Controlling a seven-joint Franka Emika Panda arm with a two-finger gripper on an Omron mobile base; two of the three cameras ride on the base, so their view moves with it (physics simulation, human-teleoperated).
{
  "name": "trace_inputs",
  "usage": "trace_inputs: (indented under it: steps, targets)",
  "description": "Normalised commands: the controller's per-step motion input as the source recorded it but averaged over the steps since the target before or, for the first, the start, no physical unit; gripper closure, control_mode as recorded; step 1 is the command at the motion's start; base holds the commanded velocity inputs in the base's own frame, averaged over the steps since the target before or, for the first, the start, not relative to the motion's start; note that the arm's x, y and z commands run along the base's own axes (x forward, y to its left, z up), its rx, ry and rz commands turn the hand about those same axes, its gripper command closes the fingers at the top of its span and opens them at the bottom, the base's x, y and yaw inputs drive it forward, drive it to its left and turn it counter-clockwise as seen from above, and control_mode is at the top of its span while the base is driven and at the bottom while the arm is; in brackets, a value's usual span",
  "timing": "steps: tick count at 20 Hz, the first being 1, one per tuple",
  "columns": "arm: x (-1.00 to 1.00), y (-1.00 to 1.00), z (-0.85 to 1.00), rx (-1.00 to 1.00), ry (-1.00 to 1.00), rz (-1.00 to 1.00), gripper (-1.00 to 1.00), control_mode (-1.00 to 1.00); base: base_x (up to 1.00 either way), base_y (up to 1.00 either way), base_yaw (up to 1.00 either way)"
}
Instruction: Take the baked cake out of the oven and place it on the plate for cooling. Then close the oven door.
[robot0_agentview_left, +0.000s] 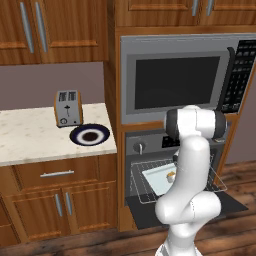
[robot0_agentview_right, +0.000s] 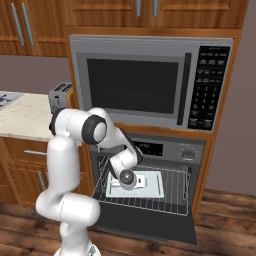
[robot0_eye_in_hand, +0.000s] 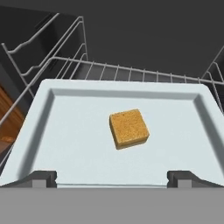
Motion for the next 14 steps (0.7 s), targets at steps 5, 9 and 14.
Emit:
trace_inputs:
  steps: [5,9,14]
  targets:
    - [0.23,-0.02,0.0,0.0,0.0,0.0,-1.0,-1.0,0.0,0.0,0.0]
    - [0.19,-0.08,0.0,0.0,0.0,0.0,-1.0,-1.0,0.0,0.0,0.0]
    - [0.09,-0.12,-0.01,0.0,0.0,0.0,-1.0,-1.0,0.0,0.0,0.0]
